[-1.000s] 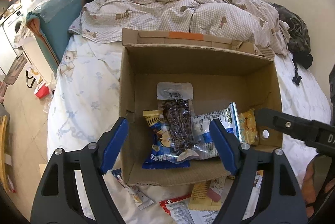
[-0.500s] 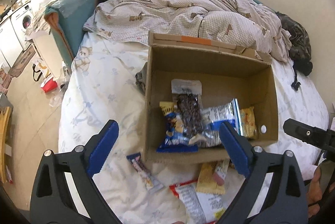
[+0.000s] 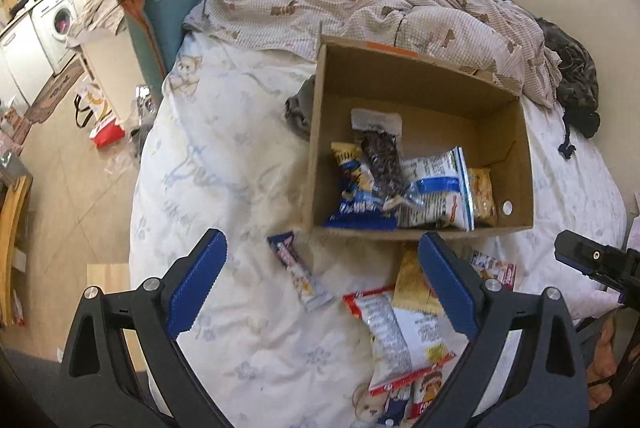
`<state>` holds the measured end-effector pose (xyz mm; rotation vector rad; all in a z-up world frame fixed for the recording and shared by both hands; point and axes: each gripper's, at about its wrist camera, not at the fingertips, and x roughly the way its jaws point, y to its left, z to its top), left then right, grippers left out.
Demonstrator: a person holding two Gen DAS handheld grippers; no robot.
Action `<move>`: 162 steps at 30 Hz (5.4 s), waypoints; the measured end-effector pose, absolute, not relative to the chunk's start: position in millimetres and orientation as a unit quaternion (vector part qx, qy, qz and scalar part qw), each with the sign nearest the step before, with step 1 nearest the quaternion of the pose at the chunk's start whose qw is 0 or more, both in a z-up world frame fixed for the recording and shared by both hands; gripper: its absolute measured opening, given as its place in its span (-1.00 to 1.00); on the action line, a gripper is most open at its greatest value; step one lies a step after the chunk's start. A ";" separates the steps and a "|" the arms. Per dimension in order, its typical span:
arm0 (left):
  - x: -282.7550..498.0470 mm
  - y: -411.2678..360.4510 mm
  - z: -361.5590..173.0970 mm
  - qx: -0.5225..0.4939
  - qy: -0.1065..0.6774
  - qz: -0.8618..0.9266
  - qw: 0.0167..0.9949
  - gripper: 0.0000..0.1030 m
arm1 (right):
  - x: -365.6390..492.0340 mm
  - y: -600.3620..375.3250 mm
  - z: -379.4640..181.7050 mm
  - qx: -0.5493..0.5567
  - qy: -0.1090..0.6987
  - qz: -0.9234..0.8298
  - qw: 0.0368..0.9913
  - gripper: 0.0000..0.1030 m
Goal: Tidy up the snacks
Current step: 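Withdraw both tools from the box toward the remaining snacks, then grasp the white-red chip bag with the left tool while the right tool grasps the rice cake packet, then carry both packets over the box and lower them inside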
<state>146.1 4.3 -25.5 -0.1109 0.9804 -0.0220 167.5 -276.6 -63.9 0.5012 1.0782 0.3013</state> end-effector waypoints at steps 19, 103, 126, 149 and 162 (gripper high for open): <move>120.2 -25.2 -95.0 -0.083 0.597 -0.048 0.796 0.85 | 141.5 -265.9 -80.3 0.258 0.532 0.138 0.794 0.59; 121.4 15.3 -75.1 -0.038 0.572 -0.007 0.819 -0.27 | 124.4 -190.5 -141.6 0.097 0.652 0.164 0.734 -0.34; 118.4 17.7 -51.9 -0.016 0.509 0.019 0.861 -0.27 | 129.4 -232.2 -52.8 0.200 0.496 0.193 0.823 -0.33; 209.0 -12.5 -12.3 -0.006 0.482 -0.015 0.876 -0.27 | 238.6 -289.0 -42.5 0.224 0.461 0.115 0.851 -0.33; 250.0 -40.9 -45.7 0.041 0.441 -0.035 0.896 -0.27 | 263.3 -274.3 -73.1 0.174 0.510 0.107 0.836 -0.33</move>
